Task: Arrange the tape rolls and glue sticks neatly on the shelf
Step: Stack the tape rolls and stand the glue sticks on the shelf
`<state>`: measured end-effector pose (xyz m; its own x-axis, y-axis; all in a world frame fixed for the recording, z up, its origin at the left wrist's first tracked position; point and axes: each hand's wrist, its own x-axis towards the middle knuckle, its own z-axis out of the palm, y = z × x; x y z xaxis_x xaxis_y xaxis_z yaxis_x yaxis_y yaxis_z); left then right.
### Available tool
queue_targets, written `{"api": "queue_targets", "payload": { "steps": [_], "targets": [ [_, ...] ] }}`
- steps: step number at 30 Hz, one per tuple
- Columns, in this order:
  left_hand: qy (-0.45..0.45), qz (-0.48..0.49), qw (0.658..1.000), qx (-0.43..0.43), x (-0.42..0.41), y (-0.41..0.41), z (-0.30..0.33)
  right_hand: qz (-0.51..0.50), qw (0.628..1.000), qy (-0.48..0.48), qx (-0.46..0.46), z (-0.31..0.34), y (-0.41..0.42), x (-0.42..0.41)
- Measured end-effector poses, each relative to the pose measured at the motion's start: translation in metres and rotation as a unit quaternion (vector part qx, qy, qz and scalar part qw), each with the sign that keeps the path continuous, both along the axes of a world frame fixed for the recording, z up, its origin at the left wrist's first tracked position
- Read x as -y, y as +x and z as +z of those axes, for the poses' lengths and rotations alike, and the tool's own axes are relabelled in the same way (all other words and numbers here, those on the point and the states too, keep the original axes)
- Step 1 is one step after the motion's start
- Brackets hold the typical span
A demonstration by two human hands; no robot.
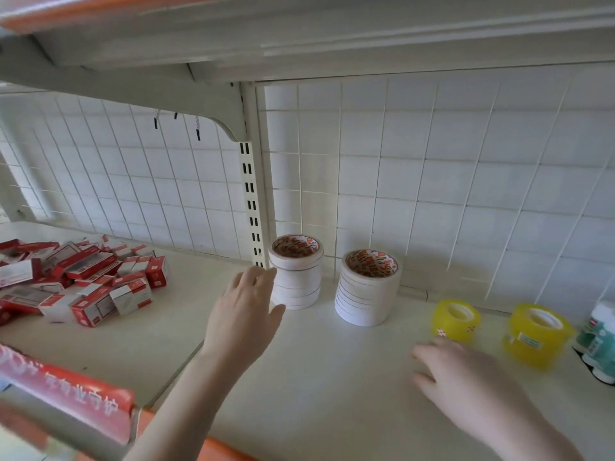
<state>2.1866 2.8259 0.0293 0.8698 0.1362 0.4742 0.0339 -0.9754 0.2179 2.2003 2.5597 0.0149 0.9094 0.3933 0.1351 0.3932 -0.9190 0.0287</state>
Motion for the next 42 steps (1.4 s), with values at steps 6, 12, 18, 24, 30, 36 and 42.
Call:
{"api": "queue_targets", "payload": {
  "steps": [6,12,18,24,30,36,42],
  "targets": [
    [-0.037,0.014,0.999,-0.026,0.04,-0.054,-0.036,-0.064,0.993,0.062,0.081,-0.008,-0.027,0.027],
    [-0.034,-0.042,0.998,-0.039,0.066,-0.071,-0.042,-0.152,0.962,0.128,0.189,-0.033,-0.063,0.062],
    [-0.029,-0.134,0.988,-0.076,0.128,-0.07,-0.037,-0.264,0.933,0.121,0.214,-0.045,-0.12,0.111],
    [0.034,-0.249,0.964,-0.089,0.23,-0.076,-0.041,-0.38,0.886,0.109,0.242,-0.044,-0.18,0.193],
    [0.005,-0.343,0.937,-0.063,0.387,-0.107,-0.028,-0.472,0.839,0.093,0.255,-0.044,-0.247,0.319],
    [-0.038,-0.423,0.902,-0.074,0.577,-0.157,-0.024,-0.531,0.82,0.077,0.201,-0.028,-0.321,0.473],
    [-0.053,-0.472,0.877,-0.078,0.732,-0.188,-0.018,-0.567,0.793,0.095,0.202,-0.016,-0.379,0.611]
  ]
}}
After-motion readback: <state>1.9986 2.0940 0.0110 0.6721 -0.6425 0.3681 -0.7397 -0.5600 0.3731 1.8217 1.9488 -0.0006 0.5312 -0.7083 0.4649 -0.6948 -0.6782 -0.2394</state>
